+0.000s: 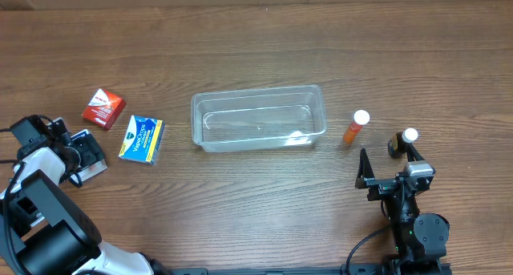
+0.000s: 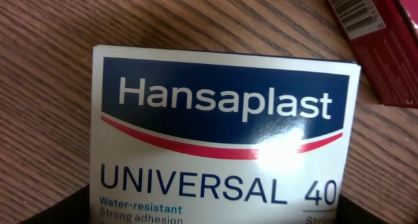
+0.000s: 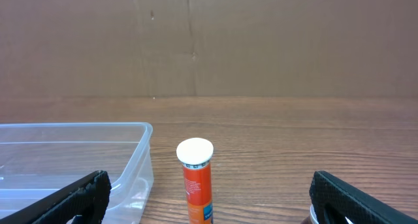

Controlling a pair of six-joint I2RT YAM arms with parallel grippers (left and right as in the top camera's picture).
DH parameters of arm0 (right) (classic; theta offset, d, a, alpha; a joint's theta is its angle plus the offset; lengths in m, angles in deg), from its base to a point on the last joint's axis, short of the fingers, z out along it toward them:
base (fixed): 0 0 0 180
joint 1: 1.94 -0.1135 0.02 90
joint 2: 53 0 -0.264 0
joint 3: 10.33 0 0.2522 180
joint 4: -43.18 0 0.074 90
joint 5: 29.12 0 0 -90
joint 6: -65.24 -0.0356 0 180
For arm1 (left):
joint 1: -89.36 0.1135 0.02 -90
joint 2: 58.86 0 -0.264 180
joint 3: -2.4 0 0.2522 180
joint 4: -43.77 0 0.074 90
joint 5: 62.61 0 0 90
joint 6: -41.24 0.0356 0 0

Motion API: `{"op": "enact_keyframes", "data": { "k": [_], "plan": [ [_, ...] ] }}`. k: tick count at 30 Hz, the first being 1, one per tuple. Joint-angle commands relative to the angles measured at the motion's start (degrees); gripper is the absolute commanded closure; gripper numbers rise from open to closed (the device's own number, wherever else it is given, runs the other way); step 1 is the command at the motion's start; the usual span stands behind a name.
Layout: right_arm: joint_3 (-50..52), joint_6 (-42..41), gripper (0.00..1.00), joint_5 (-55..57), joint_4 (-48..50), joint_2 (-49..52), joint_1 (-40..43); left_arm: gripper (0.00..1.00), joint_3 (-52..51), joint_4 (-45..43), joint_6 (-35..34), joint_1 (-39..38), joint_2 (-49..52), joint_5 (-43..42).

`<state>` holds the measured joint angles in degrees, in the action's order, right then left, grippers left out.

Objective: Pack container
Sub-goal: 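Move left gripper to the white Hansaplast box and grasp it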

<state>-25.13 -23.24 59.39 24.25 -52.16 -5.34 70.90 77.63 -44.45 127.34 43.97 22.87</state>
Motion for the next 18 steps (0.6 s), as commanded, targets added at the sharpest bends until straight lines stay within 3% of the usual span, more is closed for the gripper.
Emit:
{"op": "enact_keyframes", "data": {
  "k": [1, 10, 18],
  "plan": [
    [0.57, 0.24, 0.00, -0.09, 0.39, -0.68, 0.04, 0.26, -0.35, 0.48, -0.04, -0.09, 1.90, -2.01],
    [0.57, 0.22, 0.00, -0.09, 0.39, -0.68, 0.04, 0.32, 1.66, 3.76, -0.02, -0.09, -1.01, -2.16],
    [0.57, 0.22, 0.00, -0.09, 0.39, -0.68, 0.04, 0.32, 7.13, 11.47, 0.00, -0.17, -10.47, -3.23]
  ]
}}
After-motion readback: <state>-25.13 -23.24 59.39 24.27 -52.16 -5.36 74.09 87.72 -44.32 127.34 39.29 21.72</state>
